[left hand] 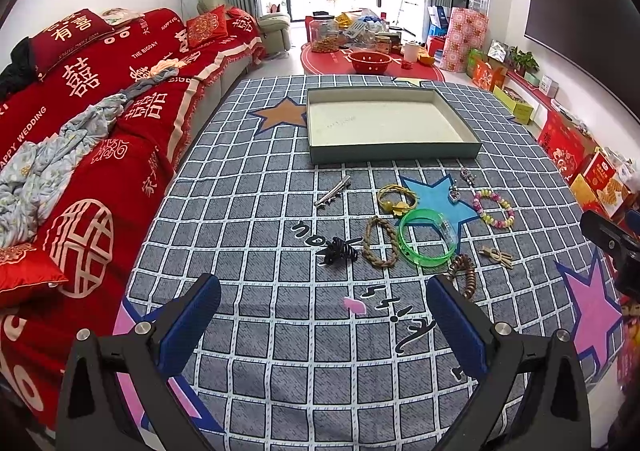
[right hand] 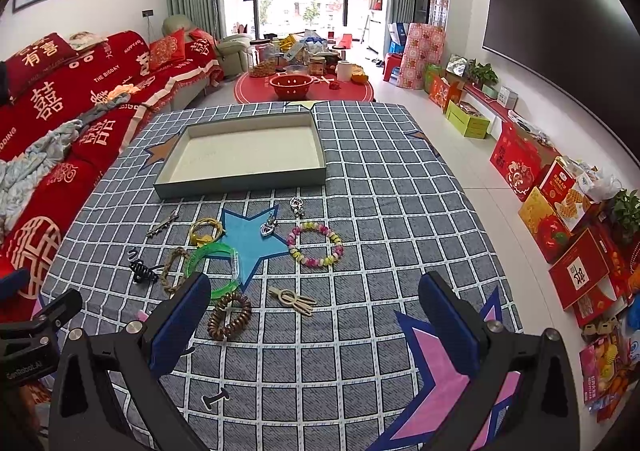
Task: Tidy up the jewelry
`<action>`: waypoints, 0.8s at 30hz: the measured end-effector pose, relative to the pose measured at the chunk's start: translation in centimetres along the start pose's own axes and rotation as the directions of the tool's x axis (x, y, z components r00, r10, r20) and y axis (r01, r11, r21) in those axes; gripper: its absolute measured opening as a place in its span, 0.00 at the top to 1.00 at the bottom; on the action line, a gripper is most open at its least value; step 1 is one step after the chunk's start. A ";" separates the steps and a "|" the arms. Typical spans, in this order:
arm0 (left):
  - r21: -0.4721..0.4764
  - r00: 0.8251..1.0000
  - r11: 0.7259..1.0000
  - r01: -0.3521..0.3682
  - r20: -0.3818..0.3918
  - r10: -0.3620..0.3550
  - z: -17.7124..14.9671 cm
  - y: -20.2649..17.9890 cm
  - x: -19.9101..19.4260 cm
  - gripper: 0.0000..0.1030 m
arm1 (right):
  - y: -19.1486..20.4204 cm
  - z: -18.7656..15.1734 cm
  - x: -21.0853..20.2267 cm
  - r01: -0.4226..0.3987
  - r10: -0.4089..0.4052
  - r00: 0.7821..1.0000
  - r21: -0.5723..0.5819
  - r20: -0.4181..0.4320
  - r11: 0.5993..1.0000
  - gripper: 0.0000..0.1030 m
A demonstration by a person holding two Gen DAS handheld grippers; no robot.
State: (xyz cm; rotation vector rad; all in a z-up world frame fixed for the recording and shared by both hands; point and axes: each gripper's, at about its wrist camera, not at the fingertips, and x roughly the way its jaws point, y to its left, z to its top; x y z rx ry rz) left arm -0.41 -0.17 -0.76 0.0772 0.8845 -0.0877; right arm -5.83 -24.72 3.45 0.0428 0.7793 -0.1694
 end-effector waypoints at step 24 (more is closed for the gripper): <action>-0.024 0.930 0.997 0.070 -0.359 -0.074 1.9 2.8 11.6 0.00 | -0.9 0.1 11.1 -0.031 0.069 0.862 0.083 -0.502 0.996 0.00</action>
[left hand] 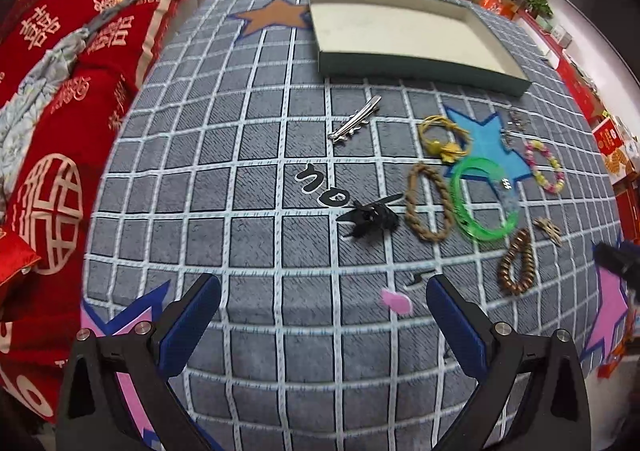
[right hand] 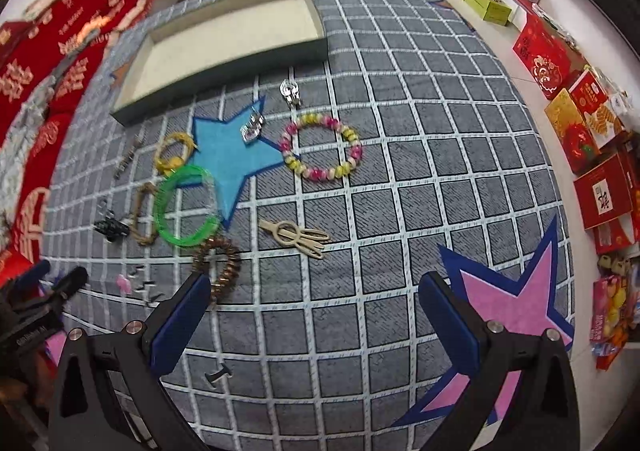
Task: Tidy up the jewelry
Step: 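Grasp the black claw hair clip with the left tool while the right tool grasps the beige bunny clip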
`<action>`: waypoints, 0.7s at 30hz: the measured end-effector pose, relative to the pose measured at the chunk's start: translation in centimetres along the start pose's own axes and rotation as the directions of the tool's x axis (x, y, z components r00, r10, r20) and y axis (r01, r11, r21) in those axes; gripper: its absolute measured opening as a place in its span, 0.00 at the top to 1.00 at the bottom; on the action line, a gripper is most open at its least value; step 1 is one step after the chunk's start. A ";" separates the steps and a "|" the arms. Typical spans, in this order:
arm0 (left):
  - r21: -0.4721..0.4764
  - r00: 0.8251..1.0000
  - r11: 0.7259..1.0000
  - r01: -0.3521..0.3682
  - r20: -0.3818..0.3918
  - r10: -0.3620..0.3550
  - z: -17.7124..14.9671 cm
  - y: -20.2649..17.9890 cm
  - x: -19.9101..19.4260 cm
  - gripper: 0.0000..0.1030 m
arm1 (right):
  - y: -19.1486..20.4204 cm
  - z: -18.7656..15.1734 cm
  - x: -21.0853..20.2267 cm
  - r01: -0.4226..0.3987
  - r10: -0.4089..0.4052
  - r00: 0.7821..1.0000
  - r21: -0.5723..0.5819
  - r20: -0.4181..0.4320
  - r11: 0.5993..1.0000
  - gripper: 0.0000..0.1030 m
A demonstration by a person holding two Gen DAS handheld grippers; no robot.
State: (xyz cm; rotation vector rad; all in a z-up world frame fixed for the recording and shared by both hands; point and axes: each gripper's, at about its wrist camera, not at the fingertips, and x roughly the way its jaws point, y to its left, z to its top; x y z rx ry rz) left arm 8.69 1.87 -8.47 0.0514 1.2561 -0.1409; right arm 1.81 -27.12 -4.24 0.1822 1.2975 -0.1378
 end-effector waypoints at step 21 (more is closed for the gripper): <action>0.061 0.998 0.996 0.062 0.002 -0.063 3.7 -1.2 4.9 0.28 | 3.6 1.8 5.9 0.046 -0.066 0.997 -0.336 -0.048 0.941 0.25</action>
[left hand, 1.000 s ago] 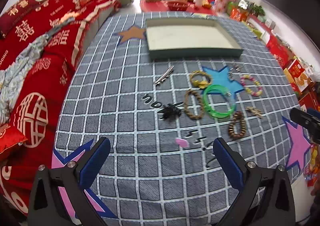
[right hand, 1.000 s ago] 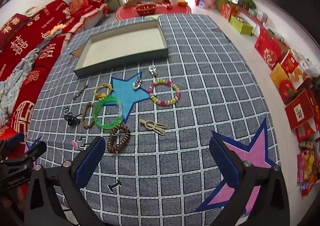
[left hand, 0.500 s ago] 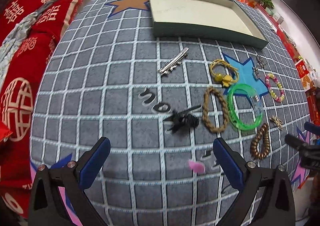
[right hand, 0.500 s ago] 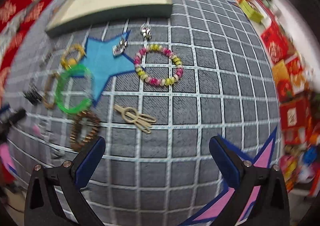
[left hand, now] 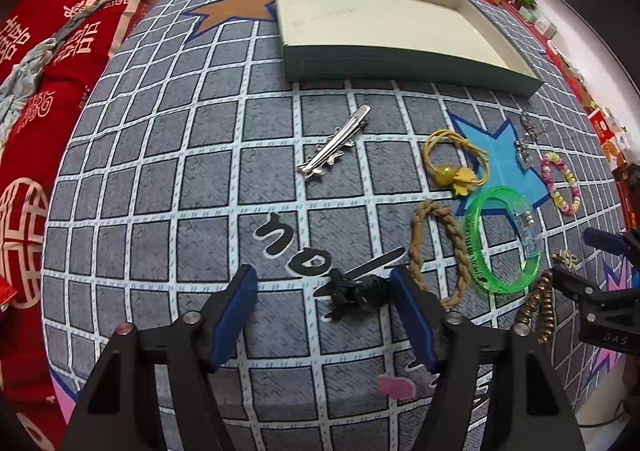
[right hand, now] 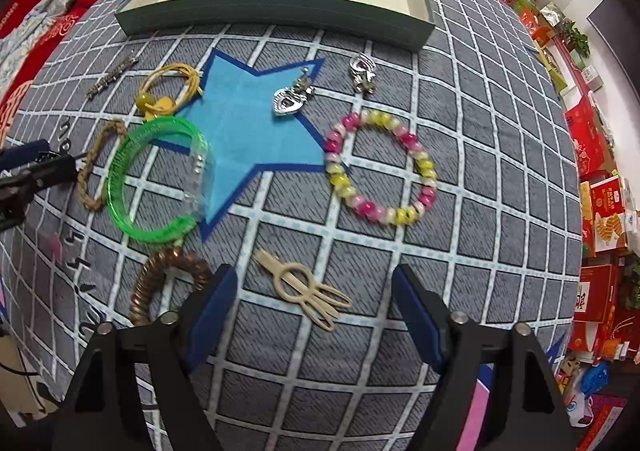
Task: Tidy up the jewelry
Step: 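Grasp the black claw hair clip with the left tool while the right tool grasps the beige bunny clip, then carry both clips into the tray and open both tools to release them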
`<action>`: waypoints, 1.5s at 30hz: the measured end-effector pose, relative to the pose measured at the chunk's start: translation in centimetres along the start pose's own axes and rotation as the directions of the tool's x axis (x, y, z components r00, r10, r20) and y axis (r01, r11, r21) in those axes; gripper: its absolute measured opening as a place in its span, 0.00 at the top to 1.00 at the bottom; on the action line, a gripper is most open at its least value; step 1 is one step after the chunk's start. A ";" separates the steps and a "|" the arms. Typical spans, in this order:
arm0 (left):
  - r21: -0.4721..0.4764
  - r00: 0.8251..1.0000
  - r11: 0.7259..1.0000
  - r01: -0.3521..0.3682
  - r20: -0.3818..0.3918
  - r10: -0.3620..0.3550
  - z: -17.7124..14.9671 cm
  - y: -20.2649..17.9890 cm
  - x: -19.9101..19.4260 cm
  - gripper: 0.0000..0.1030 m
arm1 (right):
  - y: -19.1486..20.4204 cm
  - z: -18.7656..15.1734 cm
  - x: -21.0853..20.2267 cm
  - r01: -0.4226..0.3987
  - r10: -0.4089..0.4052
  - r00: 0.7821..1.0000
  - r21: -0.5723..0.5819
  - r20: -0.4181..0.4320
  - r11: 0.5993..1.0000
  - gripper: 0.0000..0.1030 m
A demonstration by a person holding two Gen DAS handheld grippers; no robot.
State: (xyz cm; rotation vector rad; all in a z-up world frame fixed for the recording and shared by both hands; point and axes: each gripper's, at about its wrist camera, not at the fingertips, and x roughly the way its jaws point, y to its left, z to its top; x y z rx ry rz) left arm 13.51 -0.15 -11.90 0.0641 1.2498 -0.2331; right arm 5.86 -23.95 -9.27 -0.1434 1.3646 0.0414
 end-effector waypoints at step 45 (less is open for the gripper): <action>-0.087 0.986 0.990 0.110 0.132 -0.098 16.1 -0.6 -3.6 0.62 | -6.8 16.8 -2.8 -0.351 0.319 0.935 0.293 0.154 0.889 0.80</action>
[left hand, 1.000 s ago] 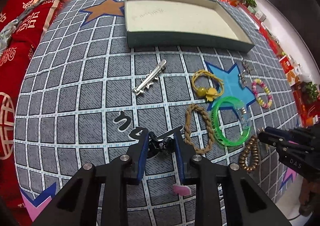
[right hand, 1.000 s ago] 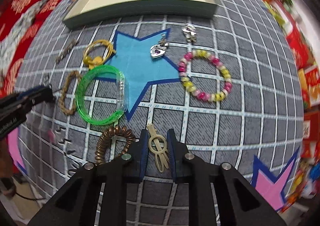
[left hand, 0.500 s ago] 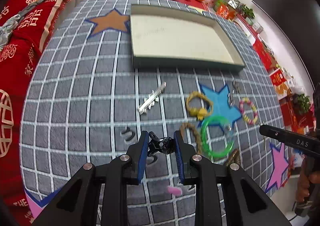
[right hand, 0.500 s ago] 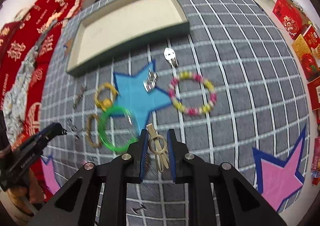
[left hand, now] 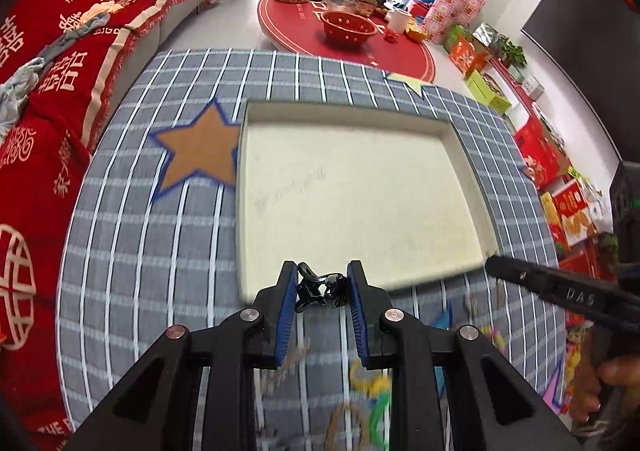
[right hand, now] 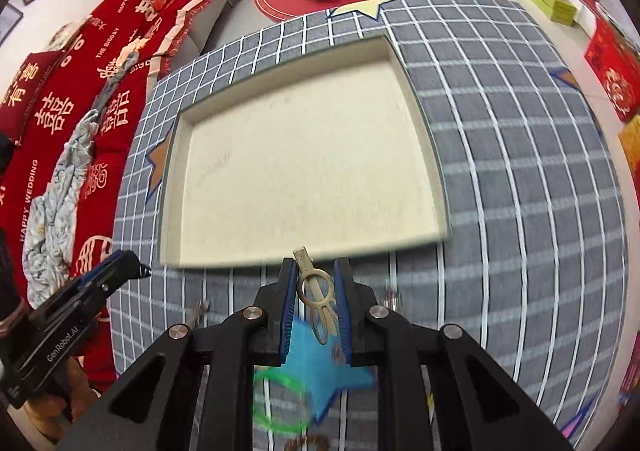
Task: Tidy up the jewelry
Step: 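Carry both clips into the tray and open both tools to release them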
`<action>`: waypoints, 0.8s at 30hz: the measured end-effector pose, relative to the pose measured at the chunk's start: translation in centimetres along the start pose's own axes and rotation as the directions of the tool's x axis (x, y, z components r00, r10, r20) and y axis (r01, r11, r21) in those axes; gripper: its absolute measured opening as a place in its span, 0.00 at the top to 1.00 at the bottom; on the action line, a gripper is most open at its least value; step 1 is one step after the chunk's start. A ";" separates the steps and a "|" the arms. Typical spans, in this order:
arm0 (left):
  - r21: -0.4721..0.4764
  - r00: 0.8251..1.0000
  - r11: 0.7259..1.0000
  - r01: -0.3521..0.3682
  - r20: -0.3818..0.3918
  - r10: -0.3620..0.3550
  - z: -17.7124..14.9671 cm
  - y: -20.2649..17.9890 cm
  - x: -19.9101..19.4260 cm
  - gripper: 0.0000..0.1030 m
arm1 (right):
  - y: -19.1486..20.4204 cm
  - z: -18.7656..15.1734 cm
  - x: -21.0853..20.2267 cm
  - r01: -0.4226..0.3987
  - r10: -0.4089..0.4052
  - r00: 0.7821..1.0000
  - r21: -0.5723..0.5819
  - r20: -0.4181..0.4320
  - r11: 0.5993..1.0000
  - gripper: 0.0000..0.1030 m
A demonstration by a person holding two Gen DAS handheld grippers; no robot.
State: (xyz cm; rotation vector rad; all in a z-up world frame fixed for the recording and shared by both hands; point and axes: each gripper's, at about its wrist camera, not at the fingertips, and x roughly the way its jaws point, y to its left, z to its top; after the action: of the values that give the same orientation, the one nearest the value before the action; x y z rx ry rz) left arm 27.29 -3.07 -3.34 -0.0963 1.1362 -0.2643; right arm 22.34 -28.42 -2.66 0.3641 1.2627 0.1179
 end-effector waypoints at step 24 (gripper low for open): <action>0.110 0.980 0.980 -0.168 -0.091 0.178 3.5 -2.4 10.6 0.59 | -1.6 4.7 7.8 0.055 -0.058 0.996 -0.046 -0.067 0.997 0.79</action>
State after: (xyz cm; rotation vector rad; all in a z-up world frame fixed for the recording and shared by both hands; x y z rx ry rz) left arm 34.20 -8.35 -10.71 0.1069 1.2208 -0.1725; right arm 28.95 -28.65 -9.12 0.2879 1.3352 0.1103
